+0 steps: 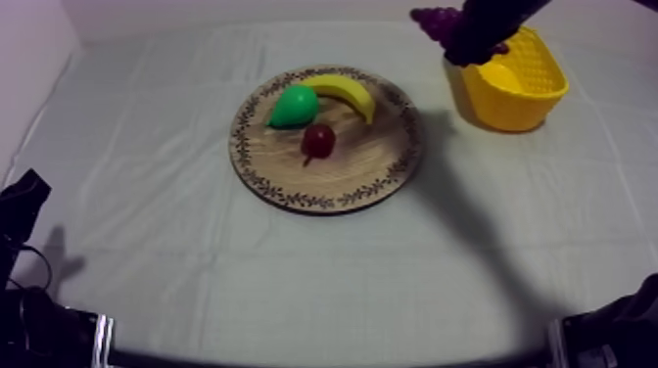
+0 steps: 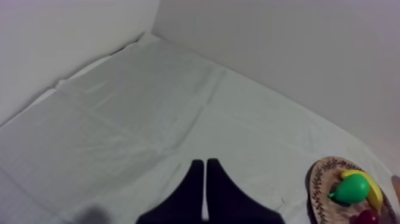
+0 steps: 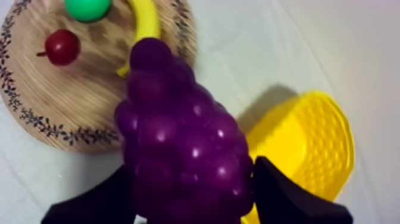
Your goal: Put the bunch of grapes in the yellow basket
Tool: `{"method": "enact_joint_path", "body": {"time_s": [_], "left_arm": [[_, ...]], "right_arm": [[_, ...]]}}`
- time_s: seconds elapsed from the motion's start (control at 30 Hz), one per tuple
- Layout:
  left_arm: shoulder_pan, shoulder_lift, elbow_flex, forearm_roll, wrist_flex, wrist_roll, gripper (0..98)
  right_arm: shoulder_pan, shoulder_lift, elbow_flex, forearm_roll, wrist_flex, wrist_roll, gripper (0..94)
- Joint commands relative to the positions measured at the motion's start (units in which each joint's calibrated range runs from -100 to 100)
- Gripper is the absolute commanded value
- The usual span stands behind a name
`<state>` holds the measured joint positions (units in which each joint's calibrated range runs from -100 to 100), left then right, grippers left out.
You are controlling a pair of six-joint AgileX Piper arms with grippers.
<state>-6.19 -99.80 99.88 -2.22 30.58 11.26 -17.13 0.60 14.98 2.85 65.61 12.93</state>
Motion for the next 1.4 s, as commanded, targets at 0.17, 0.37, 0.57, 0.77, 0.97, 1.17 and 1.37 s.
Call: {"method": "enact_joint_path", "body": {"time_s": [0.17, 0.37, 0.57, 0.77, 0.97, 1.17, 1.37], "left_arm": [[0.01, -0.03, 0.01, 0.00, 0.05, 0.00, 0.1], [0.01, -0.03, 0.01, 0.00, 0.05, 0.00, 0.1], [0.01, -0.03, 0.01, 0.00, 0.05, 0.00, 0.1], [0.01, -0.03, 0.01, 0.00, 0.05, 0.00, 0.1], [0.01, -0.03, 0.01, 0.00, 0.05, 0.03, 0.1], [0.01, -0.03, 0.01, 0.00, 0.05, 0.05, 0.1], [0.01, -0.03, 0.01, 0.00, 0.05, 0.05, 0.1]], "right_arm": [[4.85, -2.69, 0.64, -0.83, 2.19, -1.26, 34.9], [7.87, -2.47, -0.81, 0.60, 2.76, -5.43, 34.5], [10.17, 0.36, -5.75, 1.87, 2.54, -9.95, 35.9], [11.89, 5.55, -12.20, 2.36, 2.45, -12.36, 37.1], [12.78, 13.70, -18.70, 2.39, 2.54, -13.23, 36.7], [13.17, 21.35, -22.86, 2.10, 2.43, -13.55, 36.7], [14.04, 26.77, -25.23, 1.66, 2.04, -13.55, 36.4]]}}
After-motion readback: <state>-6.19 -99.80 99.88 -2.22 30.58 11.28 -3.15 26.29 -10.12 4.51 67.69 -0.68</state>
